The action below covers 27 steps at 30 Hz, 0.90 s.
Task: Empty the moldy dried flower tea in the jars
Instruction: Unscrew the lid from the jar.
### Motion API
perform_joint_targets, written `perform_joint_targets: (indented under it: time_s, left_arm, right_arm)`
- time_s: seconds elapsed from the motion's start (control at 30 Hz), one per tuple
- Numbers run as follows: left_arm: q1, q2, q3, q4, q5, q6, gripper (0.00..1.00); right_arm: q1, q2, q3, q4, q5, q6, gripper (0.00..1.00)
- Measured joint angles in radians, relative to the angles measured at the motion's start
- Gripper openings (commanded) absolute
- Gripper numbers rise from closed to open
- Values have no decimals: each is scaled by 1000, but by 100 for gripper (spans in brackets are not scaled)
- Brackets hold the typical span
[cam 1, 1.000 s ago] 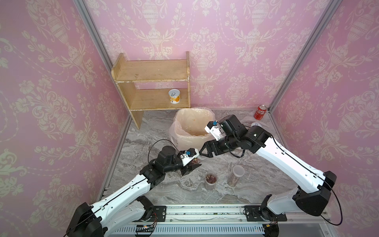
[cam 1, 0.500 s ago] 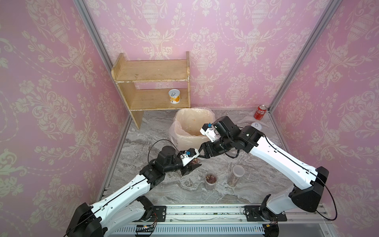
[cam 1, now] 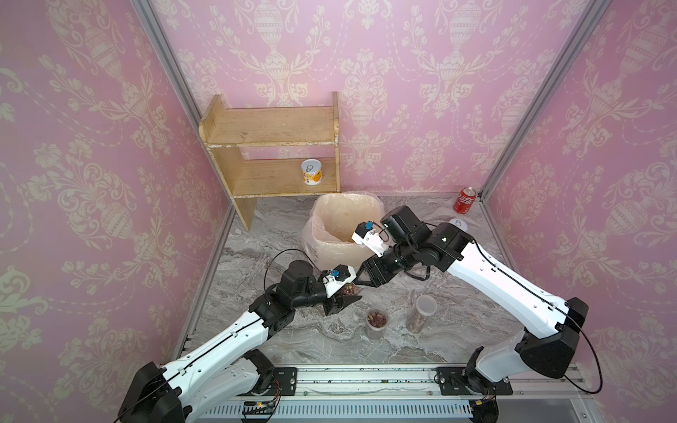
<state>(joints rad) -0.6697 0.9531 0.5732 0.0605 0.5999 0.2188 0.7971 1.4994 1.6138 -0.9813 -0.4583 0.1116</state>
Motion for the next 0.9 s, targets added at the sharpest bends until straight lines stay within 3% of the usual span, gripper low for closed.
perform_joint_targets:
  time_s: [0.17,0.33,0.53,0.57,0.67,0.73,0.8,0.9]
  left_arm:
    - [0,2,0,25,107,-29,0]
    - [0,17,0,62,184,-51,0]
    - [0,25,-5,60,195,-56,1]
    - [0,25,-6,59,196,-56,1]
    - [0,25,-6,60,194,-55,1]
    - [-2,23,-6,68,186,-56,1]
    - [-2,15,-6,78,172,-56,1]
    - [-2,-11,-7,83,125,-51,1]
  right_arm:
    - [2,-27,1,-33,-52,-389,12]
    - [6,3,75,-127,-66,-695,19]
    - [9,50,130,-200,-62,-850,22]
    - [11,50,130,-200,-61,-858,30]
    - [11,42,121,-185,-59,-857,72]
    - [12,38,118,-154,-51,-829,91]
    - [11,34,116,-109,-53,-780,99]
    - [7,2,84,-42,-68,-676,98]
